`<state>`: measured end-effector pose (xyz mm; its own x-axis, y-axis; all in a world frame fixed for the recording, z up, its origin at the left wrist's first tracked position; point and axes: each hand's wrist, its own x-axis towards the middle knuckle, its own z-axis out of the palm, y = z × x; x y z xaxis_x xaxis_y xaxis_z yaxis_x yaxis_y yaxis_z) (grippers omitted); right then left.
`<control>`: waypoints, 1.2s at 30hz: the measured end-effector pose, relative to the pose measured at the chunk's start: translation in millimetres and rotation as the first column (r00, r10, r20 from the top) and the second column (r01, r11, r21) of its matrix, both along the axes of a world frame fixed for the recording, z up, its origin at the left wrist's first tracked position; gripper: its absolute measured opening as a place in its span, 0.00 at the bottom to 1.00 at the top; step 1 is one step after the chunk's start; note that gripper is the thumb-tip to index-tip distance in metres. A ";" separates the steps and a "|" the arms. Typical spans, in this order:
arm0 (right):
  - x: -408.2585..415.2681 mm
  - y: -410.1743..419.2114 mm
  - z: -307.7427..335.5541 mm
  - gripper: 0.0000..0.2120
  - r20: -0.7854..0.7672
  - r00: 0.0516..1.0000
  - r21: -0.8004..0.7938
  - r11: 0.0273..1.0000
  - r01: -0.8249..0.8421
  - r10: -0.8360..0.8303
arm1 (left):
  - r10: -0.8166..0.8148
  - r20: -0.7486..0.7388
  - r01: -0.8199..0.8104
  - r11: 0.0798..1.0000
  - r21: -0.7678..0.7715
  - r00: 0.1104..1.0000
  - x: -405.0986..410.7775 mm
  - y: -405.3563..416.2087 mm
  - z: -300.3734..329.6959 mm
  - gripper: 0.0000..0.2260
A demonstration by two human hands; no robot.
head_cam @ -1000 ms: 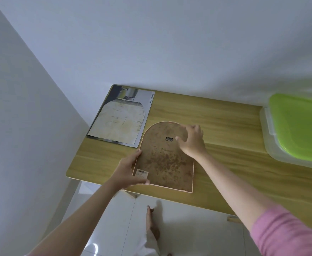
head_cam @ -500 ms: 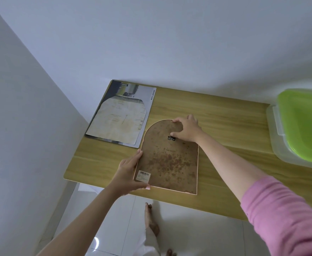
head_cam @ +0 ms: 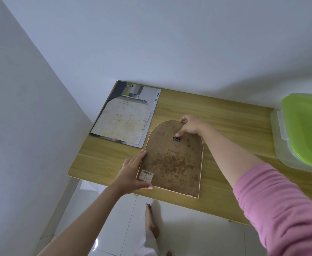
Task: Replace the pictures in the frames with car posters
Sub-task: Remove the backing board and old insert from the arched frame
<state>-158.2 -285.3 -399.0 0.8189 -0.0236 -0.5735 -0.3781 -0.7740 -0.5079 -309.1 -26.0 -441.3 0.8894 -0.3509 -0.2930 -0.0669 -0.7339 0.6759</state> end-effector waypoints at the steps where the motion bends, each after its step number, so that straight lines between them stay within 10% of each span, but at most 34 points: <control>1: -0.7 -1.4 0.7 0.27 -0.008 1.000 0.017 1.000 0.012 -0.012 | -0.001 -0.001 0.001 1.000 0.000 1.000 0.1 0.2 -0.2 0.56; 14: -18.0 -5.6 -11.0 0.27 0.125 0.978 0.207 0.968 0.140 -0.168 | -0.021 0.016 0.021 0.999 0.025 1.000 -0.9 -0.4 0.7 0.56; 36: -7.8 -9.0 22.3 0.27 0.125 0.991 0.114 0.992 -0.058 0.044 | -0.005 0.095 0.010 0.999 -0.049 0.995 -3.9 -4.9 0.8 0.52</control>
<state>-166.0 -294.3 -376.8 0.8812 0.0811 -0.4657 -0.2695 -0.7232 -0.6359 -313.1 -30.8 -440.5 0.9097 -0.3695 -0.1895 -0.1380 -0.6993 0.7014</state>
